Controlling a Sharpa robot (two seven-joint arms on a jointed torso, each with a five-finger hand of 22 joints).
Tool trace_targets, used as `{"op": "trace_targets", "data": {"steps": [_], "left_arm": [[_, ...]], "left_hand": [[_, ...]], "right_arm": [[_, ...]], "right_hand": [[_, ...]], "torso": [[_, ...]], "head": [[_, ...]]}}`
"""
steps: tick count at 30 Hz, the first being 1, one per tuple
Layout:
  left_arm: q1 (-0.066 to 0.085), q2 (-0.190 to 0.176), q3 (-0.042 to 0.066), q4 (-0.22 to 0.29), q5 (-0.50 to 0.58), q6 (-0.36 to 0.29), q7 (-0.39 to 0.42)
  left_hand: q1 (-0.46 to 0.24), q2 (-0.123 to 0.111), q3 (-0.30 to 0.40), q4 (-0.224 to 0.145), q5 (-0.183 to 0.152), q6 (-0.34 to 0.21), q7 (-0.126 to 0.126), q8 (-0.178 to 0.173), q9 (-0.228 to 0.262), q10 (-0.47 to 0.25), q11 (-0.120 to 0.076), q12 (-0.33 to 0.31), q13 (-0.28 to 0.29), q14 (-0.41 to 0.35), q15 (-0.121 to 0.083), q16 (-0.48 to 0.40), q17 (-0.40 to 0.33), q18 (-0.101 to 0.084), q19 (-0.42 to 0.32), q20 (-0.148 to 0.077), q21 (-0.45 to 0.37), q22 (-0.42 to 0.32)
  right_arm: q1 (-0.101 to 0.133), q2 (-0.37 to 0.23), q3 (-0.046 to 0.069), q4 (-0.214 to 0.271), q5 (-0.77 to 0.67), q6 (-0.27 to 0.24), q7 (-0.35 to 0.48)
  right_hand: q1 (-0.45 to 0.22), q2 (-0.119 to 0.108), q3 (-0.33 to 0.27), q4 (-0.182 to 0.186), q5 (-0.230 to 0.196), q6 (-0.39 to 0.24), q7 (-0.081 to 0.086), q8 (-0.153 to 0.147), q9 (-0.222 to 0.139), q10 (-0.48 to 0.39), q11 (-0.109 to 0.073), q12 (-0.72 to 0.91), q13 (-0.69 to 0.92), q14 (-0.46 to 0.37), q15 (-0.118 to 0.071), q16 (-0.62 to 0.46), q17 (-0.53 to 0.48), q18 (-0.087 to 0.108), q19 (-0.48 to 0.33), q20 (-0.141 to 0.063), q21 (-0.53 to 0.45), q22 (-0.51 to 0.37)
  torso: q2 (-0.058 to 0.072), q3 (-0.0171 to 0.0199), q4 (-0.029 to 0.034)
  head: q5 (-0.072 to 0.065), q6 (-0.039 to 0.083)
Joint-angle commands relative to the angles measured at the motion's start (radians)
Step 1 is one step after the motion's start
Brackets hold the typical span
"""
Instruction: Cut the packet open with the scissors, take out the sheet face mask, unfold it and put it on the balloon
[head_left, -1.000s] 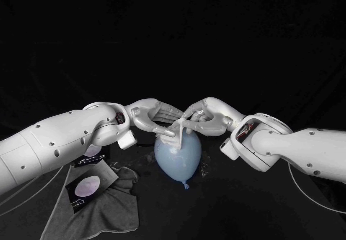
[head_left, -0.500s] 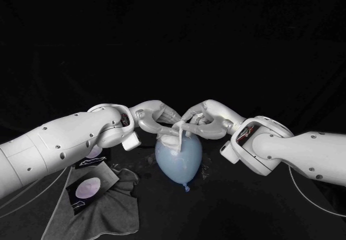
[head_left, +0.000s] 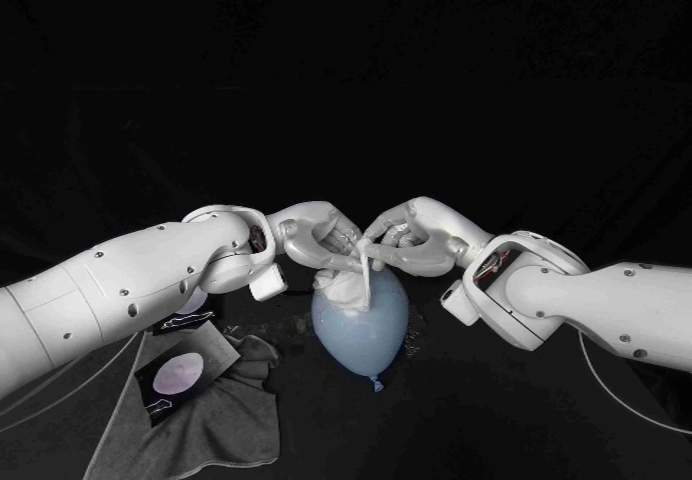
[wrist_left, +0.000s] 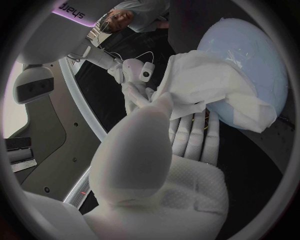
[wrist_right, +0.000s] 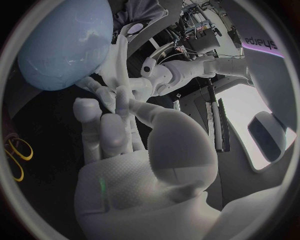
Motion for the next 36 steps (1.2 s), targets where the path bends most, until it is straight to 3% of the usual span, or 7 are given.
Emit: {"op": "trace_targets", "data": {"steps": [1, 4, 6, 9, 19, 26, 36], "left_arm": [[0.000, 0.002, 0.000, 0.000, 0.013, 0.035, 0.012], [0.000, 0.001, 0.000, -0.005, 0.066, 0.035, 0.009], [0.000, -0.001, 0.000, -0.007, 0.093, 0.032, 0.006], [0.001, -0.006, 0.000, -0.009, 0.124, 0.026, 0.000], [0.001, -0.028, -0.001, -0.003, 0.206, 0.032, -0.026], [0.001, -0.045, -0.001, -0.001, 0.366, 0.174, -0.073], [0.001, -0.051, -0.003, 0.001, 0.454, 0.321, -0.125]], "left_hand": [[-0.014, 0.008, 0.004, 0.003, -0.002, 0.020, -0.003, 0.008, 0.004, 0.010, -0.001, -0.010, -0.001, 0.002, -0.002, -0.007, 0.003, -0.021, 0.011, -0.001, -0.001, -0.005], [-0.016, 0.027, 0.016, 0.001, -0.001, 0.044, -0.010, 0.018, 0.008, 0.029, -0.008, -0.012, 0.001, 0.015, -0.008, -0.002, 0.009, -0.023, 0.021, -0.002, 0.001, -0.006], [0.012, 0.072, 0.067, -0.015, -0.002, 0.081, -0.023, 0.043, 0.022, 0.082, -0.027, -0.004, 0.003, 0.058, -0.026, 0.020, 0.025, -0.015, 0.047, -0.004, 0.013, -0.004], [0.014, 0.080, 0.110, -0.030, -0.001, 0.085, -0.026, 0.060, 0.038, 0.113, -0.035, -0.009, 0.001, 0.074, -0.033, 0.029, 0.037, -0.006, 0.066, -0.005, 0.021, -0.003], [-0.044, 0.054, 0.241, -0.078, -0.001, 0.063, -0.029, 0.106, 0.088, 0.159, -0.043, -0.030, 0.002, 0.091, -0.041, 0.040, 0.069, 0.025, 0.107, -0.006, 0.047, 0.003], [-0.150, 0.005, 0.414, -0.173, -0.002, 0.054, -0.032, 0.134, 0.128, 0.173, -0.044, -0.036, 0.004, 0.092, -0.043, 0.040, 0.098, 0.024, 0.102, -0.006, 0.059, 0.005], [-0.220, 0.030, 0.437, -0.242, -0.001, 0.040, -0.031, 0.148, 0.155, 0.179, -0.045, -0.036, 0.006, 0.092, -0.043, 0.044, 0.121, 0.041, 0.138, -0.014, 0.107, 0.028]], "right_arm": [[0.001, 0.001, 0.001, -0.007, -0.015, 0.011, -0.001], [0.001, 0.001, 0.001, -0.012, -0.021, 0.033, -0.008], [0.001, 0.000, 0.001, -0.013, -0.023, 0.040, -0.011], [0.001, -0.003, 0.001, -0.014, -0.022, 0.040, -0.013], [0.002, -0.015, 0.001, -0.014, 0.022, 0.019, -0.009], [0.003, -0.015, 0.001, -0.028, 0.099, -0.046, -0.014], [0.003, 0.004, 0.001, -0.047, 0.157, -0.089, -0.005]], "right_hand": [[0.008, 0.005, 0.002, -0.001, 0.004, 0.006, -0.001, 0.003, 0.169, 0.000, -0.004, 0.000, 0.001, 0.002, -0.004, 0.006, 0.001, 0.019, 0.007, 0.002, 0.002, 0.002], [0.008, 0.004, 0.002, 0.000, 0.004, 0.006, 0.000, 0.003, 0.170, 0.000, -0.004, 0.000, 0.001, 0.001, -0.004, 0.004, -0.002, 0.019, 0.006, 0.002, 0.000, 0.001], [0.007, 0.004, 0.002, 0.001, 0.004, 0.005, 0.000, 0.002, 0.170, -0.002, -0.003, -0.001, 0.002, 0.001, -0.004, 0.003, -0.003, 0.019, 0.006, 0.002, -0.001, 0.001], [0.006, 0.004, 0.002, 0.003, 0.005, 0.003, 0.001, 0.002, 0.171, -0.003, -0.003, -0.002, 0.002, 0.002, -0.003, 0.004, -0.001, 0.019, 0.006, 0.002, -0.001, 0.001], [0.001, 0.001, 0.006, 0.012, 0.011, -0.003, 0.004, -0.003, 0.174, -0.011, 0.000, -0.008, 0.005, 0.004, -0.001, 0.003, -0.002, 0.019, 0.005, 0.003, -0.002, 0.002], [-0.005, -0.001, 0.005, 0.024, 0.005, -0.010, 0.006, -0.007, 0.177, -0.017, 0.003, -0.012, 0.007, -0.002, 0.002, -0.008, -0.016, 0.023, -0.007, 0.006, -0.026, -0.007], [-0.005, 0.000, 0.005, 0.028, 0.005, -0.012, 0.007, -0.008, 0.178, -0.019, 0.003, -0.013, 0.008, -0.003, 0.002, -0.009, -0.018, 0.023, -0.010, 0.006, -0.030, -0.008]], "torso": [[0.000, -0.0002, 0.0003], [0.000, -0.0001, 0.0005], [0.000, -0.0002, -0.0001], [0.000, -0.0004, -0.0001], [0.000, -0.0005, 0.0001], [0.000, -0.0003, 0.0006], [-0.001, 0.0004, -0.0008]], "head": [[0.000, -0.001], [0.001, -0.001], [0.001, 0.000], [0.001, 0.001], [-0.002, -0.004], [-0.005, -0.007], [-0.001, -0.003]]}}
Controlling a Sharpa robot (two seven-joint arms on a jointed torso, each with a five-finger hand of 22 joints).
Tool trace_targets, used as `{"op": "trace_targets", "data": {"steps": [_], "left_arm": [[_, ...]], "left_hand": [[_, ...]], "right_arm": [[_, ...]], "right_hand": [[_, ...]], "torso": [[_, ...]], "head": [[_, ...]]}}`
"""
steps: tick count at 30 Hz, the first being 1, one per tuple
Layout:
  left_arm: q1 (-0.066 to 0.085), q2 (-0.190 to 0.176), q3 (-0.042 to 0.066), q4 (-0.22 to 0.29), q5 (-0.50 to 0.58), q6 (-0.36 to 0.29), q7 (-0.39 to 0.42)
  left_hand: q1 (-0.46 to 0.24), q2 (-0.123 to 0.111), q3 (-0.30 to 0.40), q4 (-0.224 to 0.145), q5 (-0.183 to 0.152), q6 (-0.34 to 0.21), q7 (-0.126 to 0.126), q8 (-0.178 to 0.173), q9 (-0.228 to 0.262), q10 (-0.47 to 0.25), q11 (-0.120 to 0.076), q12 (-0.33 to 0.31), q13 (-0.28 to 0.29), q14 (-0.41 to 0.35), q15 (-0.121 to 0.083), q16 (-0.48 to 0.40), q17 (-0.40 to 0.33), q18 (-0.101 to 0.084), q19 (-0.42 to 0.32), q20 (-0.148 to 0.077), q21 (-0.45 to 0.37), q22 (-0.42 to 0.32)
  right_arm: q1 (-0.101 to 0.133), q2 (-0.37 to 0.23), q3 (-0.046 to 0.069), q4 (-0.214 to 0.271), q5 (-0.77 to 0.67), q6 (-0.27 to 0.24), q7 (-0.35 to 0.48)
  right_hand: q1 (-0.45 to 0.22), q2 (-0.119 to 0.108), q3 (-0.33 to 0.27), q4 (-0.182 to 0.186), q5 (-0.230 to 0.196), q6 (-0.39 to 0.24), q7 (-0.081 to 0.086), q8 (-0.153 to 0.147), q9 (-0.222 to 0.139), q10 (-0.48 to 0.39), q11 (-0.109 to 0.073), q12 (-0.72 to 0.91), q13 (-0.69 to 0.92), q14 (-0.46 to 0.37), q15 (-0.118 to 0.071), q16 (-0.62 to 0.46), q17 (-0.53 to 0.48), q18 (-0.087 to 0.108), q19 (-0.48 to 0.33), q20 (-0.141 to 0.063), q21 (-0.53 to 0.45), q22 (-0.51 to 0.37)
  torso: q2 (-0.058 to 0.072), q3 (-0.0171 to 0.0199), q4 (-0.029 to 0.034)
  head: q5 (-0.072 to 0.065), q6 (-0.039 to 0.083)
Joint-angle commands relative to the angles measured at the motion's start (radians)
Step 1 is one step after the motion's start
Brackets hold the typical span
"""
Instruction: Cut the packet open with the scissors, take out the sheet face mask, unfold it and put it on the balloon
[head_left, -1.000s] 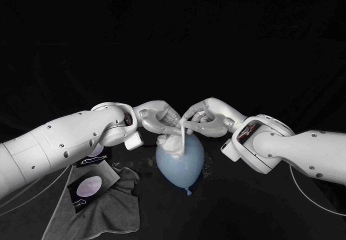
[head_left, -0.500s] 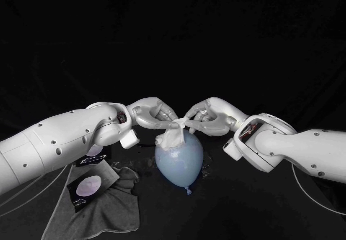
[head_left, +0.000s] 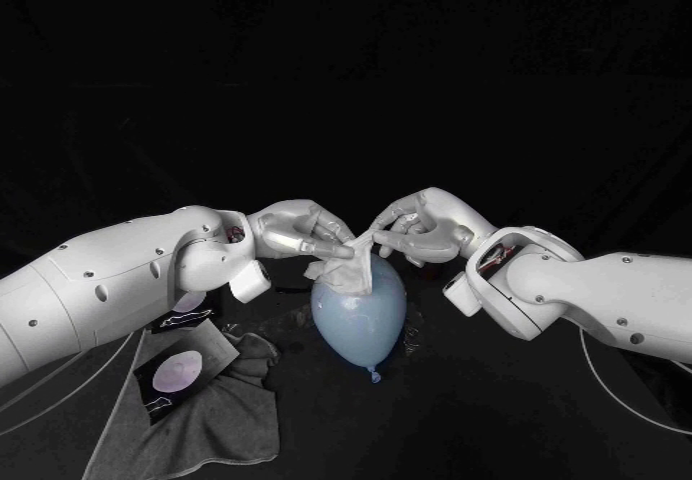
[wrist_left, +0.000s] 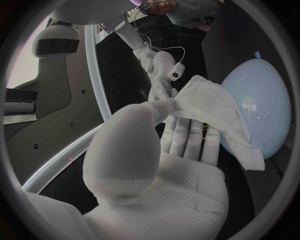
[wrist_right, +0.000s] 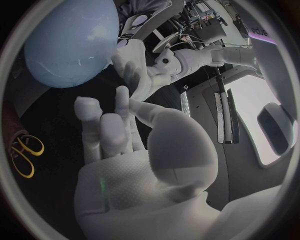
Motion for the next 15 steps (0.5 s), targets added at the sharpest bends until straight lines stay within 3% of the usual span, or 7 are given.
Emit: {"op": "trace_targets", "data": {"steps": [1, 7, 9, 15], "left_arm": [[0.001, 0.001, -0.001, -0.001, 0.099, 0.119, -0.038], [0.001, 0.002, -0.004, -0.006, 0.169, 0.071, -0.035], [0.001, 0.003, -0.005, -0.008, 0.181, 0.041, -0.031], [0.001, 0.000, -0.007, -0.014, 0.201, -0.039, -0.022]], "left_hand": [[-0.012, 0.006, 0.007, -0.017, 0.000, -0.012, 0.002, 0.005, 0.091, 0.004, 0.001, -0.003, 0.001, 0.005, -0.001, 0.004, 0.004, 0.012, 0.006, -0.002, 0.012, 0.007], [-0.046, 0.042, 0.017, -0.029, 0.000, -0.051, 0.012, 0.025, 0.124, -0.022, 0.011, -0.010, -0.001, -0.004, 0.007, -0.003, 0.011, 0.010, -0.004, -0.004, 0.035, 0.021], [-0.055, 0.058, 0.018, -0.036, 0.001, -0.084, 0.017, 0.056, 0.158, -0.037, 0.016, -0.007, -0.001, -0.012, 0.010, -0.008, 0.016, 0.010, -0.012, -0.004, 0.050, 0.030], [-0.064, 0.063, 0.024, -0.035, 0.000, -0.115, 0.024, 0.091, 0.195, -0.053, 0.020, -0.009, -0.002, 0.002, 0.009, -0.005, 0.024, 0.012, -0.015, -0.008, 0.076, 0.045]], "right_arm": [[0.001, 0.005, 0.001, -0.017, 0.049, -0.053, 0.006], [0.001, 0.018, 0.001, -0.033, 0.083, -0.041, 0.009], [0.001, 0.020, 0.001, -0.031, 0.090, -0.031, 0.009], [0.001, 0.015, 0.001, -0.013, 0.104, -0.019, 0.016]], "right_hand": [[-0.005, 0.000, 0.000, 0.009, -0.001, -0.003, 0.004, 0.001, 0.144, -0.005, 0.000, -0.005, 0.001, -0.005, 0.001, -0.005, -0.001, 0.014, -0.007, 0.003, -0.007, -0.001], [0.000, 0.003, 0.003, 0.008, -0.001, -0.003, 0.003, 0.002, 0.146, -0.005, -0.001, -0.005, 0.003, -0.001, 0.000, 0.003, 0.011, 0.012, -0.001, 0.003, 0.008, 0.006], [0.003, 0.004, 0.005, 0.008, -0.001, -0.002, 0.003, 0.003, 0.148, -0.003, -0.002, -0.004, 0.005, 0.001, 0.000, 0.007, 0.017, 0.011, 0.002, 0.003, 0.014, 0.009], [0.009, 0.001, 0.004, 0.006, -0.003, 0.008, -0.002, 0.009, 0.157, 0.010, -0.006, 0.003, 0.014, 0.019, -0.004, 0.044, 0.066, 0.003, 0.026, 0.001, 0.068, 0.033]], "torso": [[-0.001, 0.0005, -0.0005], [-0.001, 0.0004, 0.0008], [-0.001, 0.0003, -0.0005], [0.000, -0.0002, -0.0002]], "head": [[0.002, 0.006], [0.002, 0.013], [0.002, 0.014], [-0.001, 0.015]]}}
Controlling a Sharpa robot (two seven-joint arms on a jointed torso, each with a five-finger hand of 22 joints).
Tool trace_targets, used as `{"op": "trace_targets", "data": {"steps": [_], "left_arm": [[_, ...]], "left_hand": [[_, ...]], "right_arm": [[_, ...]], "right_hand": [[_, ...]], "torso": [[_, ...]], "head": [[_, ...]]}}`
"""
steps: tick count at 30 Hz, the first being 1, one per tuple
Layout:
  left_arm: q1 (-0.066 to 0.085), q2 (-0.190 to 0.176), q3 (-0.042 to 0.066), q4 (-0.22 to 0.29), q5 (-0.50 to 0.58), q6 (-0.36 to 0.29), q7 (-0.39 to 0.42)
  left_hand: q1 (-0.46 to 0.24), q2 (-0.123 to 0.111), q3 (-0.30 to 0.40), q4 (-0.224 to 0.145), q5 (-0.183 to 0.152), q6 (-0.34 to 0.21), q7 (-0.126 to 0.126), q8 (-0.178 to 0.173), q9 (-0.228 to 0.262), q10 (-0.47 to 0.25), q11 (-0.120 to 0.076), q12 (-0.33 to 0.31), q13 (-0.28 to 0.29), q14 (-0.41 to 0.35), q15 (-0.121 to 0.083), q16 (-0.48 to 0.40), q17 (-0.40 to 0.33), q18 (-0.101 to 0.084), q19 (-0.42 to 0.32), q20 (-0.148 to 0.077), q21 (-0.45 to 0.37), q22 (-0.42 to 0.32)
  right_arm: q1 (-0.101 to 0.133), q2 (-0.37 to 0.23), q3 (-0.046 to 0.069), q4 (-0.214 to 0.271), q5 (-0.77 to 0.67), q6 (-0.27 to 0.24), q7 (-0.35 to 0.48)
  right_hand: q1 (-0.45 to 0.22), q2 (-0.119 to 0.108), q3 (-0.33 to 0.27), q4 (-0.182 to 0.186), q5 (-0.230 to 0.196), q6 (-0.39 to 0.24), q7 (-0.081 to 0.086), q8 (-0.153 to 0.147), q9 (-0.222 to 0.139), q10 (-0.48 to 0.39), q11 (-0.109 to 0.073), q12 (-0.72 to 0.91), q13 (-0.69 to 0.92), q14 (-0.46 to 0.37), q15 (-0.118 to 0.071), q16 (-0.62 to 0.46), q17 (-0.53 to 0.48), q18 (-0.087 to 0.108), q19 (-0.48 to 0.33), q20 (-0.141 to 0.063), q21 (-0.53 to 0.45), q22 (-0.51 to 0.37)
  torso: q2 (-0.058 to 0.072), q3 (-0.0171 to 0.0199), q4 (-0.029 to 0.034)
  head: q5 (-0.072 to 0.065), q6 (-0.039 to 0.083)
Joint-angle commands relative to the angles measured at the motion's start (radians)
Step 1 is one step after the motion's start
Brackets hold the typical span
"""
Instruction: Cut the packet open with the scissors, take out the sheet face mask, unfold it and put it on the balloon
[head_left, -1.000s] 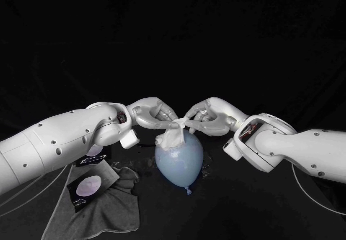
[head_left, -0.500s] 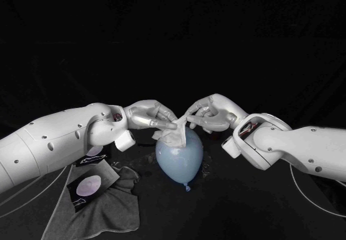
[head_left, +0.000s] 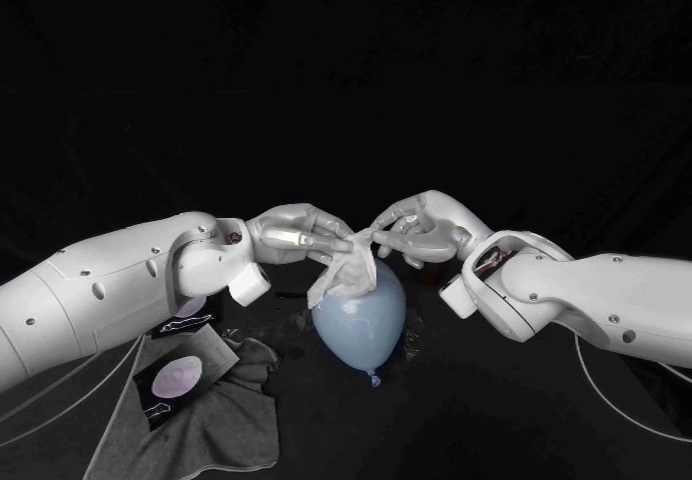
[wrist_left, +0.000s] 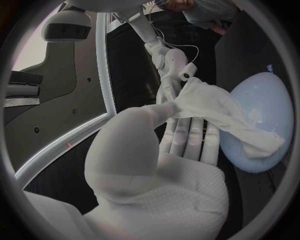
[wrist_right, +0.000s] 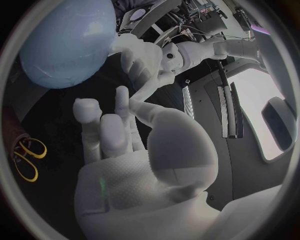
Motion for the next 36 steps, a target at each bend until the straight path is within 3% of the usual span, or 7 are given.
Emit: {"op": "trace_targets", "data": {"steps": [1, 10, 19, 24, 26, 30, 36], "left_arm": [[0.001, -0.001, 0.001, -0.002, 0.057, -0.071, 0.011], [0.001, -0.003, 0.000, -0.010, -0.009, -0.162, -0.003], [0.001, -0.006, -0.001, 0.004, -0.195, -0.269, -0.038], [0.001, -0.012, -0.001, 0.005, -0.255, -0.328, -0.034], [0.001, -0.016, -0.001, 0.004, -0.266, -0.378, -0.018], [0.001, -0.025, -0.001, 0.004, -0.266, -0.508, 0.051], [0.001, -0.047, 0.002, 0.004, -0.252, -0.696, 0.172]], "left_hand": [[-0.006, 0.006, 0.002, -0.002, 0.000, -0.010, 0.004, 0.014, 0.162, -0.008, 0.002, -0.002, -0.001, 0.013, 0.000, 0.000, 0.004, 0.008, -0.010, -0.002, 0.011, 0.006], [-0.003, -0.012, -0.020, -0.015, 0.000, -0.045, 0.021, 0.019, 0.175, -0.037, 0.013, -0.004, -0.003, 0.041, -0.005, 0.022, 0.021, 0.008, -0.009, -0.012, 0.052, 0.030], [-0.069, -0.143, -0.156, 0.026, 0.000, -0.193, 0.062, -0.109, 0.086, -0.173, 0.056, -0.003, -0.004, -0.060, 0.037, -0.003, 0.028, -0.010, -0.089, 0.017, -0.011, -0.005], [-0.040, -0.142, -0.243, 0.041, 0.000, -0.208, 0.071, -0.120, 0.056, -0.210, 0.068, 0.005, -0.002, -0.125, 0.054, -0.021, 0.019, -0.048, -0.146, 0.018, -0.074, -0.043], [-0.010, -0.126, -0.318, 0.056, 0.000, -0.205, 0.081, -0.117, 0.040, -0.247, 0.078, 0.008, -0.002, -0.172, 0.068, -0.030, 0.010, -0.077, -0.184, 0.018, -0.112, -0.066], [0.036, -0.098, -0.371, 0.075, 0.000, -0.196, 0.089, -0.112, 0.021, -0.271, 0.087, 0.018, -0.001, -0.217, 0.078, -0.026, 0.003, -0.107, -0.328, 0.019, -0.182, -0.099], [0.109, -0.070, -0.338, 0.062, 0.000, -0.176, 0.083, -0.106, 0.001, -0.283, 0.085, 0.036, -0.001, -0.267, 0.085, -0.023, -0.009, -0.111, -0.410, 0.022, -0.221, -0.109]], "right_arm": [[0.001, -0.004, 0.001, 0.008, 0.036, 0.000, 0.007], [0.000, -0.001, 0.000, -0.005, 0.193, 0.049, 0.048], [0.000, 0.018, 0.000, -0.027, 0.348, 0.091, 0.092], [0.000, 0.023, 0.000, -0.037, 0.408, 0.104, 0.103], [0.000, 0.024, 0.000, -0.044, 0.432, 0.111, 0.105], [0.000, 0.026, 0.000, -0.055, 0.475, 0.123, 0.106], [0.000, 0.026, 0.000, -0.070, 0.515, 0.133, 0.100]], "right_hand": [[0.008, 0.000, 0.003, 0.001, -0.001, 0.012, -0.004, 0.010, 0.148, 0.011, -0.006, 0.004, 0.004, 0.014, -0.005, 0.017, 0.022, 0.003, 0.018, 0.000, 0.027, 0.013], [0.008, -0.001, -0.001, 0.006, -0.001, 0.016, -0.008, 0.014, 0.156, 0.019, -0.010, 0.008, 0.011, 0.025, -0.007, 0.047, 0.060, -0.003, 0.032, -0.002, 0.061, 0.029], [0.008, 0.001, -0.002, 0.008, -0.001, 0.017, -0.009, 0.015, 0.160, 0.021, -0.011, 0.010, 0.015, 0.029, -0.008, 0.059, 0.075, -0.005, 0.036, -0.003, 0.071, 0.035], [0.008, 0.001, -0.002, 0.008, -0.001, 0.017, -0.009, 0.016, 0.161, 0.022, -0.011, 0.011, 0.017, 0.029, -0.008, 0.061, 0.078, -0.005, 0.037, -0.003, 0.073, 0.036], [0.008, 0.002, -0.002, 0.008, -0.001, 0.017, -0.009, 0.016, 0.162, 0.023, -0.011, 0.012, 0.018, 0.030, -0.008, 0.064, 0.082, -0.005, 0.037, -0.003, 0.075, 0.037], [0.008, 0.002, -0.002, 0.008, -0.001, 0.017, -0.009, 0.017, 0.164, 0.023, -0.011, 0.013, 0.019, 0.030, -0.008, 0.066, 0.084, -0.006, 0.037, -0.003, 0.075, 0.038], [0.009, 0.004, -0.001, 0.008, 0.000, 0.018, -0.010, 0.018, 0.167, 0.025, -0.012, 0.015, 0.022, 0.030, -0.009, 0.070, 0.089, -0.005, 0.037, -0.004, 0.076, 0.039]], "torso": [[0.001, -0.0004, 0.0005], [-0.001, -0.0011, 0.0019], [0.000, -0.0002, 0.0005], [0.000, -0.0005, 0.0004], [0.000, -0.0004, 0.0008], [0.001, -0.0005, 0.0001], [0.001, -0.0003, 0.0001]], "head": [[-0.003, 0.002], [-0.002, 0.014], [-0.002, 0.027], [-0.006, 0.031], [-0.006, 0.033], [-0.006, 0.038], [-0.006, 0.042]]}}
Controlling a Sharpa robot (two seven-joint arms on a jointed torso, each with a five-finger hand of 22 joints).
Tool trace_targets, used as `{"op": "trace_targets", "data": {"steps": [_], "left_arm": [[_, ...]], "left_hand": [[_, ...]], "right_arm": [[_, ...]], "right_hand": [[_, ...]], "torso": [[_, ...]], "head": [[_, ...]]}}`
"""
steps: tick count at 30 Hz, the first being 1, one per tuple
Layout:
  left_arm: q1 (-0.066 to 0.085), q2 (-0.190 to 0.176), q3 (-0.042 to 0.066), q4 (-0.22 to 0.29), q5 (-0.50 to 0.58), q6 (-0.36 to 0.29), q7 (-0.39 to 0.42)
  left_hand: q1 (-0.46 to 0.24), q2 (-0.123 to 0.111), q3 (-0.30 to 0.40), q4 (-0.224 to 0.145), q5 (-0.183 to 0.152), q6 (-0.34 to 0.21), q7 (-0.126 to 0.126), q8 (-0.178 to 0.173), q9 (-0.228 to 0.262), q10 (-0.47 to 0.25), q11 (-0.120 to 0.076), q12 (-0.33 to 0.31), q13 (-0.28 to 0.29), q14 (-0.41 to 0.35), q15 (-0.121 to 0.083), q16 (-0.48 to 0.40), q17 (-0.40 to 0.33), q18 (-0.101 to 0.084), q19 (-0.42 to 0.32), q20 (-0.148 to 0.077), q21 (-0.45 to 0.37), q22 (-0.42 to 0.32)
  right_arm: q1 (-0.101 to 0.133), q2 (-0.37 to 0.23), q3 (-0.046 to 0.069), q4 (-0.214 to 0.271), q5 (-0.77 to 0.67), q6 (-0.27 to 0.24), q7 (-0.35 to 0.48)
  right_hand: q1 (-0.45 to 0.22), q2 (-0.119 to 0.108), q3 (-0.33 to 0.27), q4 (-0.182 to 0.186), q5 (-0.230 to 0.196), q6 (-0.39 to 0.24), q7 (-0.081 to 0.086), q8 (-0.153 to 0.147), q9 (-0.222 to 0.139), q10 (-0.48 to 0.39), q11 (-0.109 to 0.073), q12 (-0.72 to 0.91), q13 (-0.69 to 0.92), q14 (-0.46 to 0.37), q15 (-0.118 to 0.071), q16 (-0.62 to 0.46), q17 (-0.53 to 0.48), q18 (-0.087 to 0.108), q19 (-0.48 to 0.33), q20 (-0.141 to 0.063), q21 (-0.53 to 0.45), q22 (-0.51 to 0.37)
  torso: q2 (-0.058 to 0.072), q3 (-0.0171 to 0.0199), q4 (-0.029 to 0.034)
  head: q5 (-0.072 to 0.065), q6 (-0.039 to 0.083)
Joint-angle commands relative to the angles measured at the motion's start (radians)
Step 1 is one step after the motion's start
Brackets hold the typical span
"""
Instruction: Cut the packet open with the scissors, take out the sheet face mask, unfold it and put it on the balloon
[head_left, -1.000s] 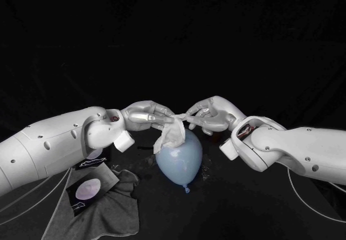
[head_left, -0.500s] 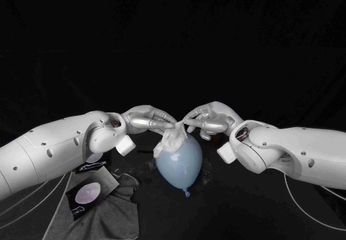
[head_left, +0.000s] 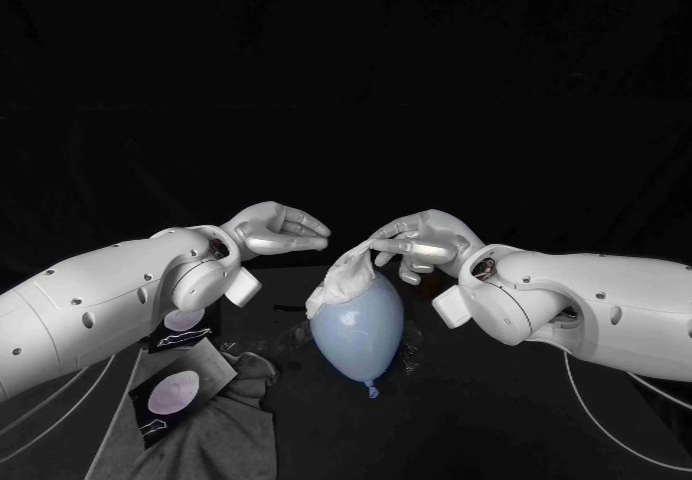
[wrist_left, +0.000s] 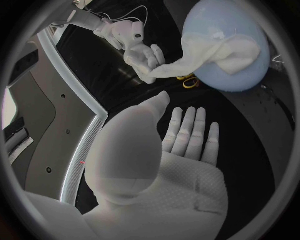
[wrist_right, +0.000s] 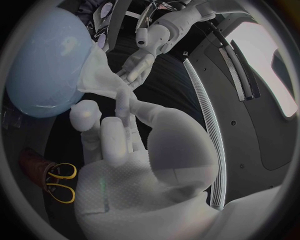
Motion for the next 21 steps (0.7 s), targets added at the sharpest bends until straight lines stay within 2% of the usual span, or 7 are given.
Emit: {"op": "trace_targets", "data": {"steps": [1, 6, 9, 13, 15, 17, 21], "left_arm": [[0.001, -0.013, 0.004, 0.011, -0.015, -0.203, 0.140], [0.001, -0.043, 0.015, 0.057, -0.042, -0.227, 0.192], [0.001, -0.062, 0.023, 0.088, -0.056, -0.218, 0.207], [0.002, -0.081, 0.027, 0.120, -0.067, -0.192, 0.212], [0.002, -0.089, 0.028, 0.137, -0.075, -0.168, 0.208], [0.002, -0.094, 0.029, 0.148, -0.084, -0.143, 0.200], [0.002, -0.102, 0.026, 0.181, -0.119, -0.081, 0.161]], "left_hand": [[0.036, 0.005, 0.031, -0.010, -0.001, 0.022, 0.075, 0.006, -0.008, -0.007, -0.003, 0.009, 0.001, -0.011, 0.000, 0.006, -0.004, -0.008, 0.000, 0.000, -0.003, 0.001], [0.051, -0.004, 0.110, -0.016, 0.000, 0.109, 0.050, 0.021, -0.029, 0.065, -0.032, 0.062, 0.007, 0.085, -0.034, 0.097, 0.021, 0.009, 0.240, -0.006, 0.082, 0.036], [0.050, -0.017, 0.164, -0.022, -0.002, 0.145, 0.035, 0.027, -0.037, 0.091, -0.045, 0.077, 0.005, 0.098, -0.047, 0.147, 0.040, 0.025, 0.278, -0.008, 0.103, 0.044], [0.057, -0.007, 0.209, -0.051, -0.006, 0.205, 0.008, 0.045, -0.036, 0.183, -0.080, 0.122, 0.016, 0.179, -0.090, 0.262, 0.092, 0.076, 0.386, -0.029, 0.185, 0.083], [0.056, 0.018, 0.166, -0.081, 0.000, 0.250, -0.009, 0.050, -0.038, 0.245, -0.106, 0.149, 0.025, 0.250, -0.129, 0.357, 0.137, 0.102, 0.462, -0.063, 0.298, 0.148], [0.055, 0.024, 0.150, -0.089, -0.006, 0.260, -0.014, 0.049, -0.039, 0.255, -0.112, 0.152, 0.027, 0.271, -0.138, 0.380, 0.148, 0.105, 0.477, -0.074, 0.338, 0.172], [0.027, 0.082, 0.114, -0.110, -0.007, 0.300, -0.040, 0.011, -0.059, 0.310, -0.146, 0.154, 0.036, 0.441, -0.189, 0.584, 0.253, 0.107, 0.501, -0.183, 0.737, 0.436]], "right_arm": [[0.000, 0.001, 0.001, -0.007, 0.061, 0.034, 0.010], [0.006, 0.001, 0.001, -0.021, 0.013, 0.027, -0.034], [0.026, 0.010, 0.001, -0.041, -0.053, 0.063, -0.102], [0.063, 0.030, 0.001, -0.082, -0.156, 0.162, -0.193], [0.088, 0.048, 0.001, -0.110, -0.220, 0.245, -0.244], [0.105, 0.061, 0.001, -0.130, -0.262, 0.301, -0.276], [0.153, 0.104, 0.001, -0.180, -0.392, 0.496, -0.361]], "right_hand": [[0.011, 0.006, 0.003, 0.004, 0.007, 0.005, -0.003, 0.012, 0.168, 0.005, 0.000, 0.008, 0.004, 0.006, 0.001, 0.009, 0.003, 0.003, 0.007, -0.003, 0.005, 0.003], [0.013, 0.006, 0.007, 0.002, 0.008, 0.005, -0.003, 0.012, 0.171, 0.005, 0.000, 0.010, 0.008, 0.004, 0.000, 0.006, -0.003, 0.004, 0.004, -0.003, 0.000, 0.002], [0.014, 0.007, 0.012, -0.001, 0.009, 0.003, -0.002, 0.011, 0.173, 0.002, 0.000, 0.009, 0.010, 0.000, 0.001, 0.000, -0.015, 0.007, -0.003, -0.004, -0.016, -0.003], [0.014, 0.006, 0.013, -0.002, 0.009, 0.002, -0.002, 0.010, 0.173, 0.001, 0.000, 0.009, 0.011, 0.001, 0.001, 0.003, -0.010, 0.006, -0.001, -0.004, -0.010, -0.001], [0.015, 0.005, 0.014, -0.004, 0.009, 0.003, -0.002, 0.010, 0.174, 0.000, 0.000, 0.009, 0.012, 0.000, 0.001, 0.003, -0.010, 0.005, 0.001, -0.004, -0.005, 0.002], [0.015, 0.004, 0.015, -0.004, 0.009, 0.003, -0.002, 0.010, 0.175, 0.000, 0.000, 0.009, 0.013, 0.001, 0.001, 0.004, -0.009, 0.005, 0.002, -0.004, -0.002, 0.003], [0.013, 0.002, 0.017, -0.006, 0.012, 0.004, -0.001, 0.010, 0.177, -0.001, 0.001, 0.010, 0.015, 0.002, 0.001, 0.007, -0.004, 0.004, 0.004, -0.004, 0.003, 0.006]], "torso": [[0.001, 0.0000, -0.0001], [-0.001, -0.0006, 0.0008], [-0.002, 0.0002, 0.0010], [-0.006, -0.0011, 0.0008], [-0.007, -0.0013, 0.0011], [-0.008, -0.0017, 0.0009], [-0.013, -0.0042, 0.0014]], "head": [[-0.002, 0.004], [-0.005, 0.007], [-0.006, 0.017], [-0.006, 0.025], [-0.005, 0.034], [-0.005, 0.037], [-0.004, 0.043]]}}
